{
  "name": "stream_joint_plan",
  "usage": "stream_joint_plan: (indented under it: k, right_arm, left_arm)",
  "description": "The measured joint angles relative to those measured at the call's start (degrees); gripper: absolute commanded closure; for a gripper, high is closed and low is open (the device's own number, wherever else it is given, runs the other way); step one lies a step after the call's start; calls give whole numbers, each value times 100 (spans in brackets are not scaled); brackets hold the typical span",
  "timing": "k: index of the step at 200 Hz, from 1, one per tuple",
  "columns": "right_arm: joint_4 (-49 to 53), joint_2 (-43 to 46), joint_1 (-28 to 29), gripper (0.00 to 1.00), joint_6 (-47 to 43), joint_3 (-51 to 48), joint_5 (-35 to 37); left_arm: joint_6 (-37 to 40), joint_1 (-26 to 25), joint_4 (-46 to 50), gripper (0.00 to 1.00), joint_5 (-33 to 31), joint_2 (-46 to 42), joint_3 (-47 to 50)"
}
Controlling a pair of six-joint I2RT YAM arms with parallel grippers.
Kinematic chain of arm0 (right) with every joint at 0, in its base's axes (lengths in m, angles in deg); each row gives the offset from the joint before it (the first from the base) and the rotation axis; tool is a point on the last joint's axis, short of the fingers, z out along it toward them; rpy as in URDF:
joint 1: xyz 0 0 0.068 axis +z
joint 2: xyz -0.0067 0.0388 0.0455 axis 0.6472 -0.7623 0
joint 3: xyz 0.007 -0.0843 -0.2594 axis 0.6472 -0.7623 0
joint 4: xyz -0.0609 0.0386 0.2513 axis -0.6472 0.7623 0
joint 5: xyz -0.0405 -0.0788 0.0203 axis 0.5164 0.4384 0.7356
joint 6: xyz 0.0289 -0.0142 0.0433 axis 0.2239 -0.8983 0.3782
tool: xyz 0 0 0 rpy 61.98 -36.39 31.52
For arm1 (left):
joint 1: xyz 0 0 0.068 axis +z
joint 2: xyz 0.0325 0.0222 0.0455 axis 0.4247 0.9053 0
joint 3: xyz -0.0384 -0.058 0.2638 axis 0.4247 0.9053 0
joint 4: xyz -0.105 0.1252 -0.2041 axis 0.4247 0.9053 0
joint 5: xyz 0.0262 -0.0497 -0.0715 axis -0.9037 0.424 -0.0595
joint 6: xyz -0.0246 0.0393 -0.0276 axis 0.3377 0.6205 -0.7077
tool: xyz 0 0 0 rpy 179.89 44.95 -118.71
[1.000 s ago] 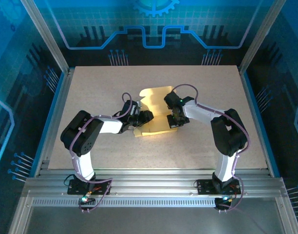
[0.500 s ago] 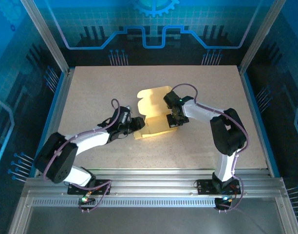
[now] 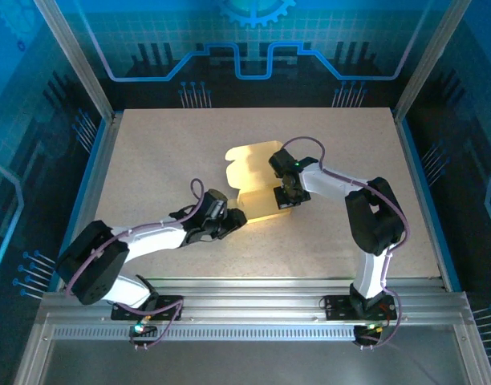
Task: Fold the paper box
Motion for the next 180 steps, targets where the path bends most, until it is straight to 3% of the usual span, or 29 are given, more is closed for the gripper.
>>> stream_joint_plan:
  k: [62,116,159,180]
  right_arm:
    - [-184,98,0,100,0,-162,-4]
    - [-219,120,0,100,0,-195,-7]
    - [-229,120,0,100,-2,-195,-35]
    - [-229,120,0,100,-2,-195,-35]
  left_arm:
    - [83,232,-476,52,173,990,-774]
    - [393,240,-614,73,774,1495,-1130]
    - [511,243,-752,74,1469,1871,-1231]
    - [603,243,-782,66,1631,1910,-1233]
